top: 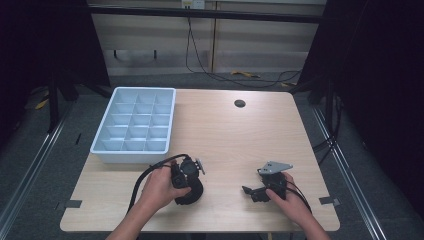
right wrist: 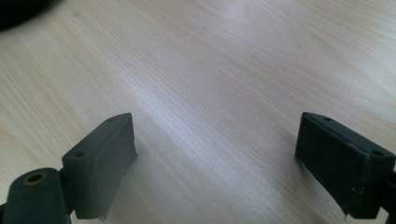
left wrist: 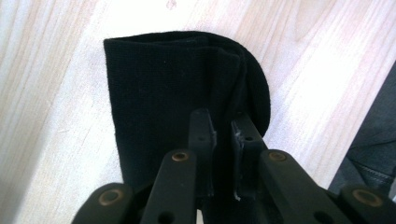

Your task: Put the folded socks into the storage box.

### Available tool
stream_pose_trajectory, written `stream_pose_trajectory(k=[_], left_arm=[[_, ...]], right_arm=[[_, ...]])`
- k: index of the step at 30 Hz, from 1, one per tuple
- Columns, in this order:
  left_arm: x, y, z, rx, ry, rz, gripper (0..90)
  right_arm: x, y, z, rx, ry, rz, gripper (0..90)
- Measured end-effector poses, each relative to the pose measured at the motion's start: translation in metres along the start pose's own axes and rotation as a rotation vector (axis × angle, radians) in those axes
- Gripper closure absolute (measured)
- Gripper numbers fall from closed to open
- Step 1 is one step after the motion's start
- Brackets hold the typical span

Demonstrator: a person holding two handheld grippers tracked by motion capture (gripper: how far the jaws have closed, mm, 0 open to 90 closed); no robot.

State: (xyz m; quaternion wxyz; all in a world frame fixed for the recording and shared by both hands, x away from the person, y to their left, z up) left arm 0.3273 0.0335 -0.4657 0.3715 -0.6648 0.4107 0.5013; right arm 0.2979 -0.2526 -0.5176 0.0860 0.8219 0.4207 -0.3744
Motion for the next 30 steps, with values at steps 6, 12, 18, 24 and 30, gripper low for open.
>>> stream_pose_trajectory(k=[6, 12, 18, 24, 30], left_arm=[[-0.008, -0.004, 0.005, -0.046, 0.023, 0.015, 83.1], [-0.025, -0.014, 0.011, -0.059, 0.032, 0.015, 83.2], [-0.035, -0.021, 0.015, -0.073, 0.033, 0.026, 83.2], [-0.053, -0.034, 0.019, -0.084, 0.026, -0.002, 83.2], [-0.062, -0.039, 0.02, -0.091, 0.022, 0.001, 83.2]], right_arm=[[0.0, 0.0, 0.0, 0.0, 0.0, 0.0, 11.3], [0.0, 0.0, 0.0, -0.001, 0.0, 0.0, 11.3], [0.0, 0.0, 0.0, 0.0, 0.0, 0.0, 11.4], [0.0, 0.0, 0.0, 0.0, 0.0, 0.0, 11.3], [0.0, 0.0, 0.0, 0.0, 0.0, 0.0, 11.3]])
Point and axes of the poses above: each handheld gripper's, and its own axes: x roughly forward along the jaws, z roughly out of its underside, y roughly to its right, the point moved 2 cm from there along x, roughly forward along the jaws, and after that the axes turned 14 degrees about -z, right-handed, at the moved point
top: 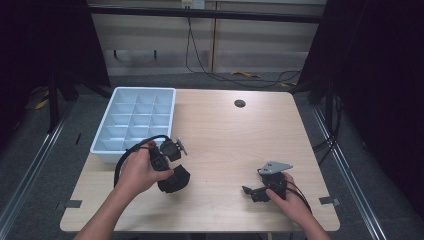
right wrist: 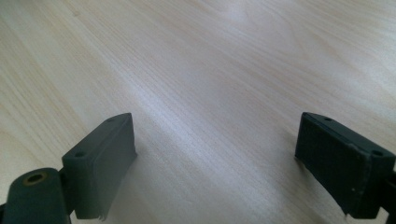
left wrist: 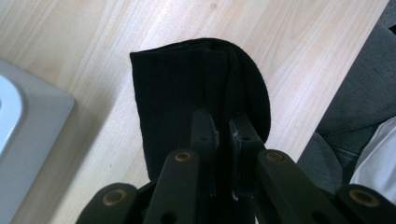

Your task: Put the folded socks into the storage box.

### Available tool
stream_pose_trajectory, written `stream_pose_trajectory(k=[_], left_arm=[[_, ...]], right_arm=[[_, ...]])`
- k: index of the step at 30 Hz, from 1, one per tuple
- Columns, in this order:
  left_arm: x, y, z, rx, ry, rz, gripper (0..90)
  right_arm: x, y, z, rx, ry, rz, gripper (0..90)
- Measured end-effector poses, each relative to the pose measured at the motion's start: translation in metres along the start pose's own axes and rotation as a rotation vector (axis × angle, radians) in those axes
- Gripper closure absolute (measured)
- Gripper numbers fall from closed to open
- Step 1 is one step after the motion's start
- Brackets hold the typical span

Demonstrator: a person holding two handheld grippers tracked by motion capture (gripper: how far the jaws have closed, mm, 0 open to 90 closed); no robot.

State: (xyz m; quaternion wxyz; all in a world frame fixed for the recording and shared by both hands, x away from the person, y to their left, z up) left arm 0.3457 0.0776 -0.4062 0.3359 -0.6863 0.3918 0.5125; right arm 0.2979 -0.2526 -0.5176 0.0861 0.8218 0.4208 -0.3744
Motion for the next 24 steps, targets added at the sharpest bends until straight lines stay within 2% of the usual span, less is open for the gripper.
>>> stream_pose_trajectory(k=[17, 24], left_arm=[[-0.023, -0.012, 0.003, -0.012, -0.01, -0.004, 83.1], [-0.034, -0.021, 0.006, -0.024, -0.016, -0.008, 83.1]], right_arm=[[0.0, 0.0, 0.0, 0.0, 0.0, 0.0, 11.4], [0.0, 0.0, 0.0, 0.0, 0.0, 0.0, 11.4]])
Point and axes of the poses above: each handheld gripper's, and its own axes: x roughly forward along the jaws, z roughly out of its underside, y roughly to its right, the point moved 2 cm from there along x, roughly forward along the jaws, and after that the axes turned 14 degrees about -z, right-handed, at the moved point
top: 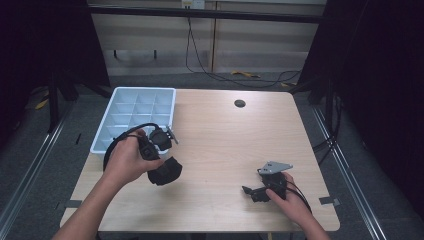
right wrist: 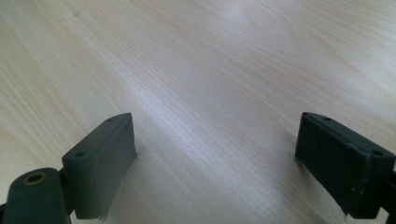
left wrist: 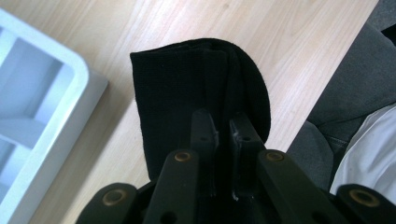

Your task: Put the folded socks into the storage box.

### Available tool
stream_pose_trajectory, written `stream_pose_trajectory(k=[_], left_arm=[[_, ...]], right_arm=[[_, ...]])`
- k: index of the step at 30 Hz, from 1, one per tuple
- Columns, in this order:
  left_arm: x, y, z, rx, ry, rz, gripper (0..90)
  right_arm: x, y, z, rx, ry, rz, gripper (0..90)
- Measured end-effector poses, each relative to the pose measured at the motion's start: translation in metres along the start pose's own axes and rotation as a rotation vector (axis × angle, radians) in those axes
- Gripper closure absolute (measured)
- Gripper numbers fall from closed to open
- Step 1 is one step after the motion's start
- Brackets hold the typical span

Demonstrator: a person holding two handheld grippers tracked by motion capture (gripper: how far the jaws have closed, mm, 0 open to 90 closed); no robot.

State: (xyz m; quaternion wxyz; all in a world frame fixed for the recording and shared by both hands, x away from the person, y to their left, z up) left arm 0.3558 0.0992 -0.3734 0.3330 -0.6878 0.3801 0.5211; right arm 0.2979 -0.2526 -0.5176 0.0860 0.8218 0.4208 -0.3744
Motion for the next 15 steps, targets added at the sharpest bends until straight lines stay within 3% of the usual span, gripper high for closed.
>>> stream_pose_trajectory(k=[15], left_arm=[[-0.019, -0.019, 0.002, -0.032, -0.003, -0.004, 83.0]], right_arm=[[0.0, 0.0, 0.0, 0.002, 0.001, 0.0, 11.3]])
Point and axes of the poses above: each handheld gripper's, and its own axes: x roughly forward along the jaws, z roughly out of its underside, y roughly to its right, the point moved 2 cm from there along x, roughly forward along the jaws, and after that the axes turned 14 degrees about -z, right-handed, at the moved point
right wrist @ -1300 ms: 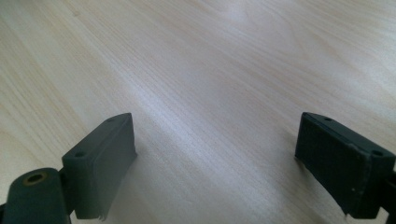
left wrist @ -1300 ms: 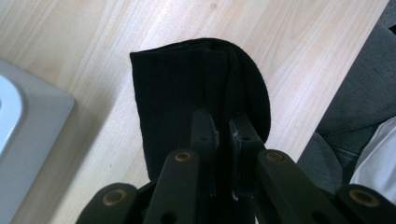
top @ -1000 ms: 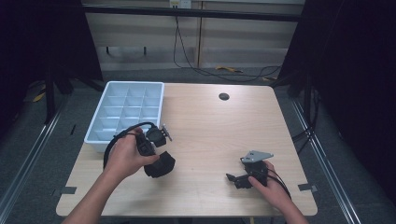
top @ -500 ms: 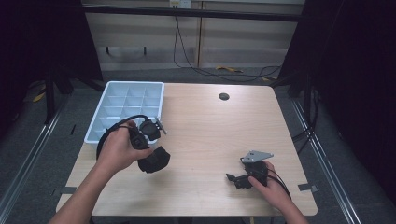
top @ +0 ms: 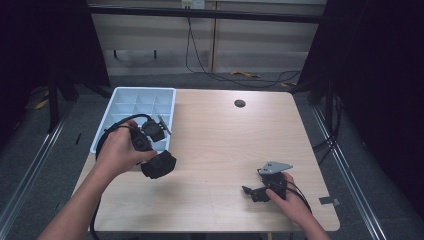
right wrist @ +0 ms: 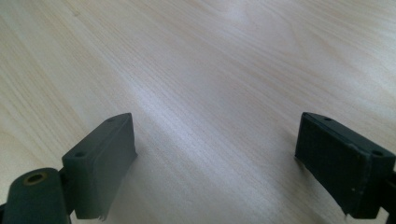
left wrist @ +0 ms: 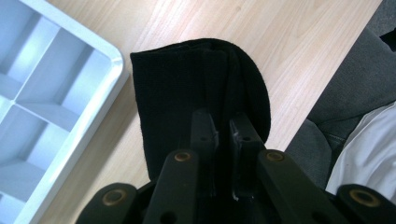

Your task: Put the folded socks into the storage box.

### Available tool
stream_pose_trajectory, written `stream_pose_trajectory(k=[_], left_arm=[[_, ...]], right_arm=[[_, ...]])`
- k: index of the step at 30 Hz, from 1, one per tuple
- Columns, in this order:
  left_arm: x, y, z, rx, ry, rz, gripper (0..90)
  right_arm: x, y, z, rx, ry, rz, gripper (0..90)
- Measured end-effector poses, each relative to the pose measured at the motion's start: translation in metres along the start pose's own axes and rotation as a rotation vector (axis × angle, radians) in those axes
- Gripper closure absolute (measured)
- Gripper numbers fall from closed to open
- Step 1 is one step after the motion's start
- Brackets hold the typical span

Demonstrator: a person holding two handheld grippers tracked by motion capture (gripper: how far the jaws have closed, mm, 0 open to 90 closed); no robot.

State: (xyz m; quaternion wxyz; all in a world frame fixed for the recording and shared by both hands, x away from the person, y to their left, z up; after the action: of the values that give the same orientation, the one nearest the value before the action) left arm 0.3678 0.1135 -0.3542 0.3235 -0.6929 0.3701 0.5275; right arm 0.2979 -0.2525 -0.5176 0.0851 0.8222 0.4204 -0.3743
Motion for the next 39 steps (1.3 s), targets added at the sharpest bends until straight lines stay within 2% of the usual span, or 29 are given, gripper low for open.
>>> stream_pose_trajectory(k=[2, 12, 26, 35, 39], left_arm=[[-0.003, -0.003, -0.001, 0.008, 0.0, -0.005, 83.0], [-0.013, -0.016, -0.006, -0.005, -0.006, -0.025, 82.9], [-0.017, -0.04, -0.011, -0.05, 0.007, -0.065, 82.7], [-0.01, -0.06, -0.011, -0.101, 0.016, -0.1, 82.6], [-0.002, -0.065, -0.013, -0.102, 0.009, -0.117, 82.5]], right_arm=[[0.0, 0.0, 0.0, 0.0, 0.0, 0.0, 11.3], [0.0, 0.0, 0.0, -0.003, 0.001, 0.0, 11.3], [0.0, 0.0, 0.0, -0.004, 0.001, 0.0, 11.4], [0.0, 0.0, 0.0, -0.003, 0.001, 0.0, 11.3], [0.0, 0.0, 0.0, -0.003, 0.001, 0.0, 11.3]])
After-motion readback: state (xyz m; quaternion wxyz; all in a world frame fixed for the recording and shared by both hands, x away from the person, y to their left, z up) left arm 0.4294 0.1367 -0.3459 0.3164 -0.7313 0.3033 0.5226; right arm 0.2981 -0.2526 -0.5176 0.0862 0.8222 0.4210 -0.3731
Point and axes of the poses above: each handheld gripper's, and its own axes: x roughly forward along the jaws, z roughly out of its underside, y roughly to its right, the point moved 2 cm from there along x, roughly forward along the jaws, and after that the axes turned 14 degrees about -z, right-handed, at the moved point
